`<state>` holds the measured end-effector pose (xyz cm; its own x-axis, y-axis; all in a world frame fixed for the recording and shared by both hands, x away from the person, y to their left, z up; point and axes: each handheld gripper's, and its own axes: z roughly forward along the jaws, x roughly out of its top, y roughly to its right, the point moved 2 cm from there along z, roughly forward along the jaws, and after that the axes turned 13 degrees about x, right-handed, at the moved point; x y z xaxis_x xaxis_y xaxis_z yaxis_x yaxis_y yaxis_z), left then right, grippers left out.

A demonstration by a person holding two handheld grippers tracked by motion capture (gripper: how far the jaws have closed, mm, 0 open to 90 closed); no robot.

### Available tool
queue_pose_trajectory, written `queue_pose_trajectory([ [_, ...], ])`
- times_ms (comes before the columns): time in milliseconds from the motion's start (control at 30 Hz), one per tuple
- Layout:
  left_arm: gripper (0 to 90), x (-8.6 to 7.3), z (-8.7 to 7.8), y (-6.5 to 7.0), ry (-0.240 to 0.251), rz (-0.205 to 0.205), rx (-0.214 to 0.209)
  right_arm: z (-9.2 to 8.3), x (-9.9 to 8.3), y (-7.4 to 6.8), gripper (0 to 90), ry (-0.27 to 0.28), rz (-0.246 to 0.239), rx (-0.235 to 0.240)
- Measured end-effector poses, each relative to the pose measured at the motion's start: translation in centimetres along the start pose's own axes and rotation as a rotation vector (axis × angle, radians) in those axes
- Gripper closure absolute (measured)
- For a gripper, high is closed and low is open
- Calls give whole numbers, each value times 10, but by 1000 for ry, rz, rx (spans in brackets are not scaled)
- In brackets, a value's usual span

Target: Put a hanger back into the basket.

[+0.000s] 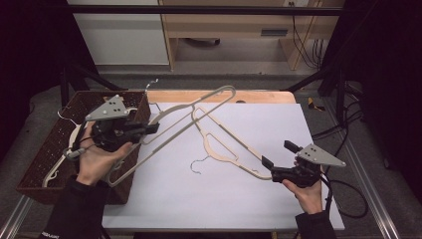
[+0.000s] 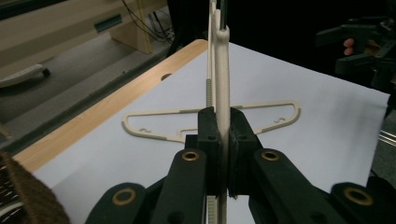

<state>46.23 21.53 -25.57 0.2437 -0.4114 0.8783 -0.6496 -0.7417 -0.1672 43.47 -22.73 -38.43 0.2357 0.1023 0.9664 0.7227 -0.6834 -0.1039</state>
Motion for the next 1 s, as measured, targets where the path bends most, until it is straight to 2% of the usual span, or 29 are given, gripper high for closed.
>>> queue_pose_trajectory([
  [267,862,-7,-20,-36,2,-32,65,3,-1,1,62,-6,7,-8],
  [500,862,-15,-34,-65,-3,-55,96,4,-1,1,58,-9,12,-11],
  [867,862,-31,-52,-93,-17,-72,130,8,-1,0,56,-11,12,-13],
  [1000,862,-37,-58,-105,-14,-89,135,10,0,-1,55,-16,10,-9],
])
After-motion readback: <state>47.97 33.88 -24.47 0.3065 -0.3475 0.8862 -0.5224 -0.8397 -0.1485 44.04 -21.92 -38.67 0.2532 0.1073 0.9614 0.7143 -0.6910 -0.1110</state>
